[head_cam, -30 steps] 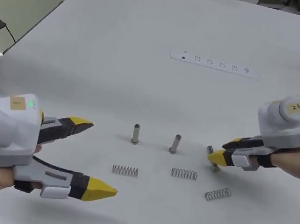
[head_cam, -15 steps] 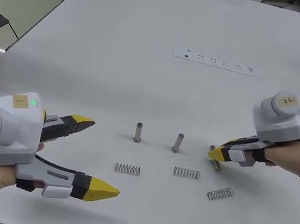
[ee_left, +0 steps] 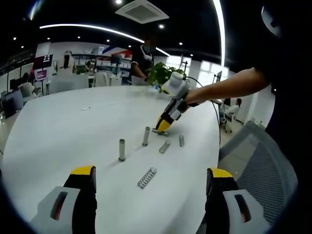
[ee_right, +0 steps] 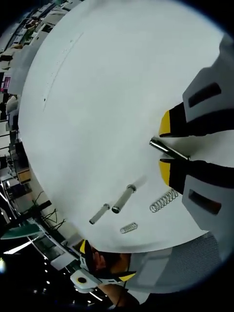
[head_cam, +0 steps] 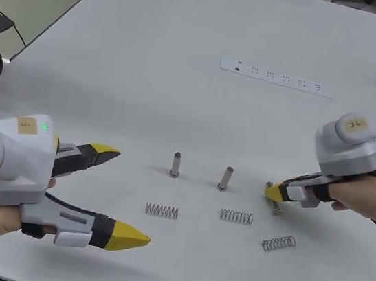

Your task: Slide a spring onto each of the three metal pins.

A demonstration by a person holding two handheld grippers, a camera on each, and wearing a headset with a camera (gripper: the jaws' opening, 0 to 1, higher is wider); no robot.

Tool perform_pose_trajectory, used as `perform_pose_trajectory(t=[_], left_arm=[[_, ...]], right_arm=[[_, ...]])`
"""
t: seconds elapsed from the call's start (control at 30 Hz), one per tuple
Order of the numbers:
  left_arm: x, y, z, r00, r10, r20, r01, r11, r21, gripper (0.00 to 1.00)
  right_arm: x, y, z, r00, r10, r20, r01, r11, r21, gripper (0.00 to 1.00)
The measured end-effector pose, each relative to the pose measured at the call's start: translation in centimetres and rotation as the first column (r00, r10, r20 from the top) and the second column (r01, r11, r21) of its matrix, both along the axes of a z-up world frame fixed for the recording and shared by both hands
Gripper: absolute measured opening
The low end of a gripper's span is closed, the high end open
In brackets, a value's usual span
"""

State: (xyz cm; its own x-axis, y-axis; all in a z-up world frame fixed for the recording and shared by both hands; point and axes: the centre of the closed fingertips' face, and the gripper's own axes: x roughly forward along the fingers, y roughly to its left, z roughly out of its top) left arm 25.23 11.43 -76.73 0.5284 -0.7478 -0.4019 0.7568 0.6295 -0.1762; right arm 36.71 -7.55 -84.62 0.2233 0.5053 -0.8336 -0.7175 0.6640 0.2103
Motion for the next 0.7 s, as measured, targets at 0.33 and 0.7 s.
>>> perform_pose_trajectory(t=[0.33,0.7], left_arm=[[-0.06,0.03,-0.15,1.0,-0.001,-0.003,0.001,1.0,0.002,0.9],[-0.13,0.02,-0.24,1.0,-0.003,-0.006,0.003,1.0,0.005,0.9]], right_arm=[[0.26,0.07,-0.32,1.0,-0.002,0.004,0.002,0.999,-0.035,0.1],[0.1,-0.02,-0.58,1.0,0.005,-0.004,-0.005,0.998,-0.067,0.07]])
